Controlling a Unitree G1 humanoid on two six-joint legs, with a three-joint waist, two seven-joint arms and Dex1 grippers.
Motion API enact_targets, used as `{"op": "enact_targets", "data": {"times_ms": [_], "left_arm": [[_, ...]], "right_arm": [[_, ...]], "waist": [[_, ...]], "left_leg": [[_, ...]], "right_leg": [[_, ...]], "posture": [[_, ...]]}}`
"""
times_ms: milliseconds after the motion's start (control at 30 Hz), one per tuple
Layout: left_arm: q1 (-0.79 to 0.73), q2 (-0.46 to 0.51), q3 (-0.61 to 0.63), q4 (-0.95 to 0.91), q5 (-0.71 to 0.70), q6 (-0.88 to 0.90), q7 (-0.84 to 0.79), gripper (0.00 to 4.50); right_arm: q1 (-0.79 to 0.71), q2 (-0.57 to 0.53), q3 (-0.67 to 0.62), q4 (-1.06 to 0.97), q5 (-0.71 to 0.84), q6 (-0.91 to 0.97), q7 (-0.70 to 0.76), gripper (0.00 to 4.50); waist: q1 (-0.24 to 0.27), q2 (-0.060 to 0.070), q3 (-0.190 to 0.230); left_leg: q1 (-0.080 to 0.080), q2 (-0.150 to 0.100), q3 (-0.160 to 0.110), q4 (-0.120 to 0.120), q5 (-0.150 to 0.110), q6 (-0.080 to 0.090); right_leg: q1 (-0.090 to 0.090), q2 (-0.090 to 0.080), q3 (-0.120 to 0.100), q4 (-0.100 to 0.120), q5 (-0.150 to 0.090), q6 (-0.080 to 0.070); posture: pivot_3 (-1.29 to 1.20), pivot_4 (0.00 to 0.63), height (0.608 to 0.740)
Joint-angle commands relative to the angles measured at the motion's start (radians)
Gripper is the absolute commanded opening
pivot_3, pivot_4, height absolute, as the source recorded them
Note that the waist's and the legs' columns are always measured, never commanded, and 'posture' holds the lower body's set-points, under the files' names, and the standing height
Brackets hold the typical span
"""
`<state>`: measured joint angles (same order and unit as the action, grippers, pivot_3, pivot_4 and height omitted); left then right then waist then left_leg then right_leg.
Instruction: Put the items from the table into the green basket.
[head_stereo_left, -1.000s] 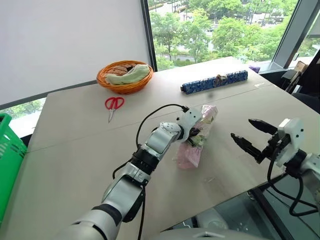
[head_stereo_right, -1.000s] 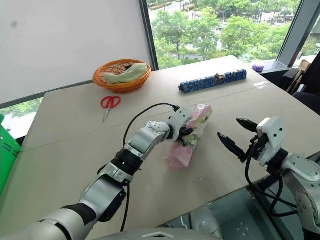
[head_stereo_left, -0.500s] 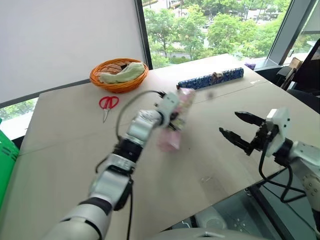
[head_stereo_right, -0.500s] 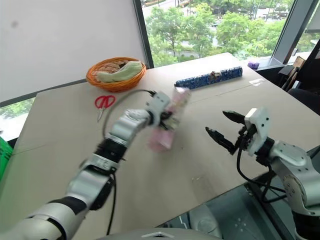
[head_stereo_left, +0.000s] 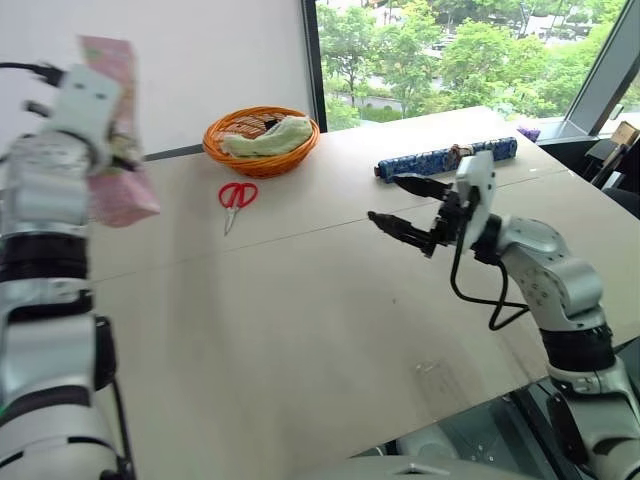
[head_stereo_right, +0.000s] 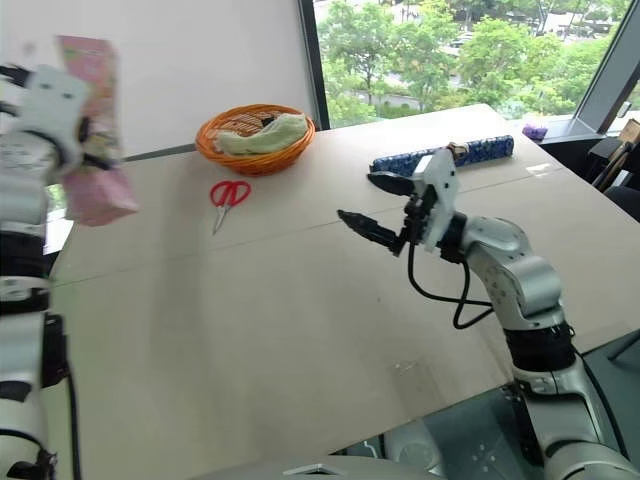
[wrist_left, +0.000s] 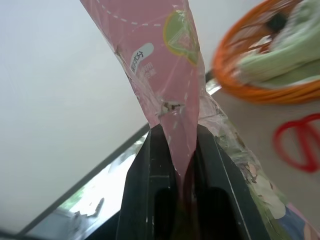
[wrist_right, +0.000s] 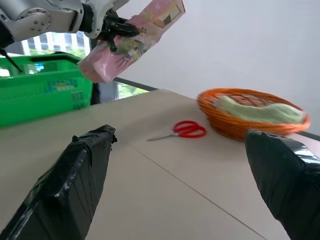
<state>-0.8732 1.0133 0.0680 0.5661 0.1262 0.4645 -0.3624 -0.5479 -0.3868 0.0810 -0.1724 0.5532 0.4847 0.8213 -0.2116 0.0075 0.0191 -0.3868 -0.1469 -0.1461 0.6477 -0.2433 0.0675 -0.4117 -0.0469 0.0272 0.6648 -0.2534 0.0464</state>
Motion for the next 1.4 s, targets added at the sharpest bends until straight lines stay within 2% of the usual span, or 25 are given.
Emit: {"op": "enact_targets", "data": {"times_ms": [33, 167, 333, 567, 600, 667, 700, 733, 767, 800, 833, 867, 900, 1000, 1067, 1133, 1233, 1400], "left_arm": [[0.096, 0.108, 0.109, -0.057, 0.006, 0.002, 0.013, 0.02], [0.274, 0.214, 0.208, -0.088, 0.019, 0.022, 0.018, 0.02], [0.449, 0.264, 0.284, -0.119, 0.017, 0.044, 0.007, 0.02], [0.528, 0.279, 0.327, -0.065, 0.016, 0.002, 0.023, 0.02], [0.526, 0.28, 0.322, -0.055, 0.013, -0.012, 0.017, 0.95], [0.516, 0.281, 0.306, -0.039, 0.006, -0.038, -0.005, 1.59], [0.504, 0.279, 0.296, -0.029, 0.006, -0.049, -0.004, 2.17], [0.484, 0.278, 0.285, -0.016, 0.011, -0.063, 0.005, 2.53], [0.457, 0.274, 0.276, 0.002, 0.016, -0.083, 0.025, 3.09], [0.422, 0.269, 0.271, 0.017, 0.016, -0.108, 0.045, 3.41], [0.382, 0.258, 0.275, 0.029, 0.008, -0.139, 0.066, 3.97], [0.342, 0.245, 0.281, 0.038, -0.006, -0.168, 0.078, 4.38], [0.307, 0.231, 0.281, 0.043, -0.022, -0.184, 0.072, 4.45], [0.238, 0.161, 0.263, 0.015, -0.086, -0.268, -0.001, 4.45], [0.238, 0.067, 0.267, -0.078, -0.177, -0.232, -0.075, 4.45], [0.301, -0.072, 0.272, -0.251, -0.315, -0.161, -0.158, 4.45], [0.473, -0.24, 0.229, -0.505, -0.421, -0.083, -0.203, 4.45], [0.781, -0.395, 0.133, -0.765, -0.43, -0.071, -0.203, 4.45]], "right_arm": [[-0.078, 0.04, 0.032, 0.025, 0.01, -0.018, 0.056, 4.5], [-0.139, 0.082, 0.062, 0.041, 0.067, 0.026, 0.136, 4.5], [-0.17, 0.093, 0.074, 0.033, 0.127, 0.098, 0.208, 4.5], [-0.173, 0.11, 0.077, 0.042, 0.1, 0.075, 0.201, 4.5], [-0.169, 0.111, 0.076, 0.039, 0.098, 0.075, 0.199, 4.5], [-0.16, 0.109, 0.074, 0.032, 0.097, 0.078, 0.195, 4.5], [-0.156, 0.108, 0.075, 0.028, 0.097, 0.081, 0.195, 4.5], [-0.152, 0.107, 0.075, 0.023, 0.096, 0.082, 0.194, 4.5], [-0.148, 0.106, 0.074, 0.019, 0.096, 0.084, 0.189, 4.5], [-0.143, 0.104, 0.071, 0.015, 0.096, 0.084, 0.186, 4.5], [-0.14, 0.102, 0.069, 0.012, 0.094, 0.083, 0.182, 4.5], [-0.136, 0.1, 0.067, 0.011, 0.09, 0.08, 0.178, 4.5], [-0.133, 0.097, 0.065, 0.01, 0.085, 0.077, 0.174, 4.5], [-0.117, 0.082, 0.056, 0.013, 0.074, 0.067, 0.165, 4.5], [-0.098, 0.064, 0.048, 0.02, 0.063, 0.057, 0.166, 4.5], [-0.061, 0.042, 0.033, 0.043, 0.04, 0.031, 0.16, 4.5], [0.025, 0.007, 0.018, 0.081, -0.008, -0.022, 0.154, 4.5], [0.173, -0.017, -0.024, 0.134, -0.119, -0.196, 0.091, 4.5]], "waist": [[0.027, 0.0, 0.0], [0.077, -0.005, 0.0], [0.161, -0.009, -0.002], [0.232, -0.016, -0.004], [0.235, -0.017, -0.004], [0.239, -0.018, -0.004], [0.239, -0.018, -0.004], [0.24, -0.018, -0.004], [0.241, -0.018, -0.004], [0.24, -0.018, -0.004], [0.239, -0.019, -0.005], [0.238, -0.019, -0.005], [0.237, -0.02, -0.005], [0.233, -0.023, -0.007], [0.23, -0.02, -0.008], [0.229, -0.018, -0.008], [0.21, -0.018, -0.008], [0.131, -0.018, -0.008]], "left_leg": [[0.0, 0.0, 0.001, 0.0, 0.0, 0.0], [0.0, -0.001, 0.001, 0.0, 0.0, 0.0], [0.001, -0.001, 0.002, 0.0, -0.001, -0.002], [0.003, -0.001, 0.004, 0.001, -0.002, -0.007], [0.003, -0.001, 0.004, 0.001, -0.002, -0.006], [0.004, -0.001, 0.004, 0.001, -0.002, -0.007], [0.005, -0.001, 0.004, 0.001, -0.001, -0.007], [0.005, -0.001, 0.004, 0.001, -0.001, -0.008], [0.006, -0.001, 0.004, 0.0, -0.001, -0.008], [0.006, 0.0, 0.004, 0.0, -0.001, -0.008], [0.006, 0.0, 0.004, 0.0, 0.0, -0.009], [0.006, 0.0, 0.004, 0.0, 0.0, -0.009], [0.006, 0.0, 0.004, 0.0, 0.0, -0.009], [0.006, 0.0, 0.004, 0.001, 0.0, -0.009], [0.006, 0.0, 0.005, 0.001, 0.0, -0.009], [0.006, 0.0, 0.006, 0.001, 0.0, -0.009], [0.006, 0.0, 0.008, 0.002, 0.0, -0.009], [0.005, 0.002, 0.015, 0.0, 0.002, -0.004]], "right_leg": [[0.0, 0.0, 0.001, 0.0, 0.0, 0.0], [0.0, 0.001, 0.002, 0.0, 0.0, 0.0], [0.0, 0.001, 0.001, 0.001, 0.0, -0.001], [0.0, 0.001, 0.002, 0.007, 0.001, -0.002], [0.0, 0.001, 0.002, 0.008, 0.001, -0.003], [0.0, 0.001, 0.002, 0.009, 0.002, -0.004], [0.0, 0.001, 0.002, 0.01, 0.002, -0.005], [0.0, 0.001, 0.002, 0.01, 0.003, -0.005], [0.0, 0.001, 0.002, 0.011, 0.003, -0.005], [0.0, 0.001, 0.002, 0.012, 0.002, -0.005], [0.0, 0.002, 0.002, 0.012, 0.002, -0.005], [0.0, 0.002, 0.001, 0.012, 0.002, -0.005], [0.0, 0.002, 0.001, 0.012, 0.002, -0.005], [0.0, 0.001, 0.002, 0.012, 0.003, -0.005], [0.0, 0.001, 0.002, 0.012, 0.003, -0.005], [0.0, 0.0, 0.003, 0.013, 0.003, -0.005], [0.0, 0.0, 0.005, 0.012, 0.003, -0.005], [-0.003, 0.002, 0.013, 0.012, 0.003, -0.005]], "posture": [[-0.06, 0.0, 0.74], [0.01, 0.0, 0.74], [0.04, 0.0, 0.74], [0.04, 0.0, 0.74], [0.04, 0.0, 0.74], [0.04, 0.0, 0.74], [0.04, 0.0, 0.74], [0.04, 0.0, 0.74], [0.04, 0.0, 0.74], [0.0, 0.0, 0.74], [0.0, 0.0, 0.74], [0.0, 0.0, 0.74], [0.0, 0.0, 0.74], [-0.02, 0.0, 0.74], [-0.02, 0.0, 0.74], [-0.04, 0.0, 0.74], [-0.05, 0.0, 0.74], [-0.09, 0.0, 0.74]]}}
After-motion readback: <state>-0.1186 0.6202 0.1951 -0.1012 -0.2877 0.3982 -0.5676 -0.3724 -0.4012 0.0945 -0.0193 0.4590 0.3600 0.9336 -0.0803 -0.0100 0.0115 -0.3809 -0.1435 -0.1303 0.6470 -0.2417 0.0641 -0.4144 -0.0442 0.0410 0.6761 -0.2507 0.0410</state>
